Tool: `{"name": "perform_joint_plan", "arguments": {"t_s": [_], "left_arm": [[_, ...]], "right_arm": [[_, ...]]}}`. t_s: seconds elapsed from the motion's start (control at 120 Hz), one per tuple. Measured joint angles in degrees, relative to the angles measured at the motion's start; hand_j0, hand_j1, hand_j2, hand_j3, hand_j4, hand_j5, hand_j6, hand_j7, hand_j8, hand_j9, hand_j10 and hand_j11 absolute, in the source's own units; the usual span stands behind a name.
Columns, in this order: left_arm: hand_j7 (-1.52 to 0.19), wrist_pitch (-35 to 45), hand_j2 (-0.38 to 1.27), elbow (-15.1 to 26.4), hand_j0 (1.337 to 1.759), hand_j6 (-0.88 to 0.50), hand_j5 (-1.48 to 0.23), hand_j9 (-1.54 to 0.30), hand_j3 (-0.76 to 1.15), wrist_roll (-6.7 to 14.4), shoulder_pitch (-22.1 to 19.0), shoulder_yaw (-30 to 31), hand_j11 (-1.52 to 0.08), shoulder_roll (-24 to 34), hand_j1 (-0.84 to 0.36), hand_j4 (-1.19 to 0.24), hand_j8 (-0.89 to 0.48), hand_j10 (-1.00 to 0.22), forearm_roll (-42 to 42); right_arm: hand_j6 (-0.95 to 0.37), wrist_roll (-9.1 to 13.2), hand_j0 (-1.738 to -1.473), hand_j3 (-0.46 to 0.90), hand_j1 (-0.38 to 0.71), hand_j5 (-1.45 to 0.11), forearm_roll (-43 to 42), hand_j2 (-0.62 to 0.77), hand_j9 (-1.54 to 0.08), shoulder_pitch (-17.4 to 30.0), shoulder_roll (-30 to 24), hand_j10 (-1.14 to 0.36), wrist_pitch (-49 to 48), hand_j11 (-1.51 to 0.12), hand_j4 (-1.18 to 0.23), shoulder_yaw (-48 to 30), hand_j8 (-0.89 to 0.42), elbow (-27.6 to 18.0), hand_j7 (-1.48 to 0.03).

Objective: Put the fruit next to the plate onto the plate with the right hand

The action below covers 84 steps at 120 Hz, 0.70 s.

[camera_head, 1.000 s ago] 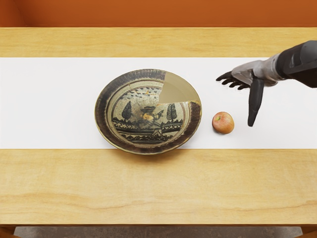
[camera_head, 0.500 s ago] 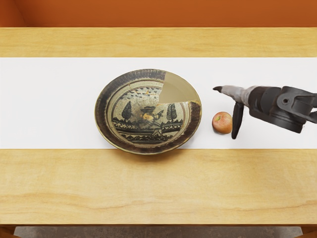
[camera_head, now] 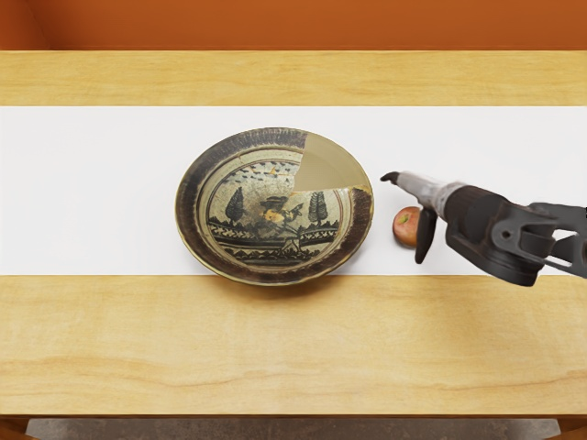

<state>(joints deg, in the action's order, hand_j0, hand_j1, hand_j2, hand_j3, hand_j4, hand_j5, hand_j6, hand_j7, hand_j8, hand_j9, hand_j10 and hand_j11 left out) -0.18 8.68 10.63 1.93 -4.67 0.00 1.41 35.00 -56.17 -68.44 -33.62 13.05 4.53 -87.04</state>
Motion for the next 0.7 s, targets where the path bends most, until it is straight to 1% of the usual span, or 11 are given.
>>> {"name": "perform_joint_plan", "arguments": {"t_s": [0.208,0.442,0.7], "left_arm": [[0.00,0.00,0.00,0.01,1.658,0.00,0.00,0.00,0.00,0.00,0.00,0.00,0.00,0.00,0.35,0.00,0.00,0.00,0.00],[0.00,0.00,0.00,-0.04,1.658,0.00,0.00,0.00,0.00,0.00,0.00,0.00,0.00,0.00,0.35,0.00,0.00,0.00,0.00],[0.00,0.00,0.00,0.01,1.658,0.00,0.00,0.00,0.00,0.00,0.00,0.00,0.00,0.00,0.35,0.00,0.00,0.00,0.00]], "right_arm": [[-0.17,0.00,-1.658,0.00,-0.16,-0.21,-1.36,-0.03,-0.21,0.64,-0.11,-0.16,4.99,-0.21,-0.17,2.55,-0.17,-1.76,-0.21],[-0.23,0.00,-1.658,0.00,-0.08,-0.30,-2.01,-0.04,-0.30,0.83,-0.23,-0.23,7.26,-0.30,-0.23,4.64,-0.23,-1.68,-0.30],[-0.35,0.00,-1.658,0.00,0.06,-0.45,-2.07,-0.07,-0.45,1.70,-0.20,-0.35,8.72,-0.45,-0.35,5.10,-0.35,-1.56,-0.45]]}}
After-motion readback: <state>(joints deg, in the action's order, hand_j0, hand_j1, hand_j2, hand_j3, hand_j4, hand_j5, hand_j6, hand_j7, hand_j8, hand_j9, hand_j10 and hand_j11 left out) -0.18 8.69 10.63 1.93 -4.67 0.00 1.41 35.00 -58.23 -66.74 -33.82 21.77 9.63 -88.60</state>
